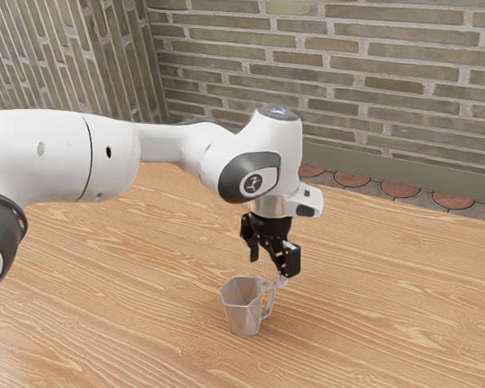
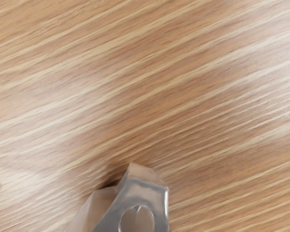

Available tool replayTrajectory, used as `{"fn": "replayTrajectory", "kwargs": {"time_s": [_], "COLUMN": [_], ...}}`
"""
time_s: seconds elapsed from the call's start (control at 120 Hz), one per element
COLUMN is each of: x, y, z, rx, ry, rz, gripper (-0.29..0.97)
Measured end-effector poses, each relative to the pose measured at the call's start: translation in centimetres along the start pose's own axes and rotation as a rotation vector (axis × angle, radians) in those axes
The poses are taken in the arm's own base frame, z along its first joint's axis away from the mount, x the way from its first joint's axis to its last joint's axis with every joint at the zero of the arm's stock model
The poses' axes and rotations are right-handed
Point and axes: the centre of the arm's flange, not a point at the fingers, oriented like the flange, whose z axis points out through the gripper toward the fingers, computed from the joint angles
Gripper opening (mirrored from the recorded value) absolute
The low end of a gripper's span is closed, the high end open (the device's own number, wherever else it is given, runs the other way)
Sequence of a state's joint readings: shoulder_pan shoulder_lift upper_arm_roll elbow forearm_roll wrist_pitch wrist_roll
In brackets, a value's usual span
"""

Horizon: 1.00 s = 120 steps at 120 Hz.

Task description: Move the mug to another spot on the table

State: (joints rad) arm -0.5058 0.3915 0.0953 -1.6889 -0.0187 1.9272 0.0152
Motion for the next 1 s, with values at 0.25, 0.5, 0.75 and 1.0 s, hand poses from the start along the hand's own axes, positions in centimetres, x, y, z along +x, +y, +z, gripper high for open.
{"fn": "replayTrajectory", "kwargs": {"time_s": [0.25, 0.5, 0.75, 1.0], "x": [0.8, 1.0, 0.4, 0.5], "y": [0.8, 0.6, 0.6, 0.6], "z": [2.3, 4.5, 5.7, 6.0], "rx": [-0.008, -0.001, 0.002, 0.004], "ry": [0.049, 0.047, 0.026, 0.027], "rz": [-0.021, 0.022, 0.119, 0.207], "gripper": [0.66, 0.62, 0.54, 0.37]}}
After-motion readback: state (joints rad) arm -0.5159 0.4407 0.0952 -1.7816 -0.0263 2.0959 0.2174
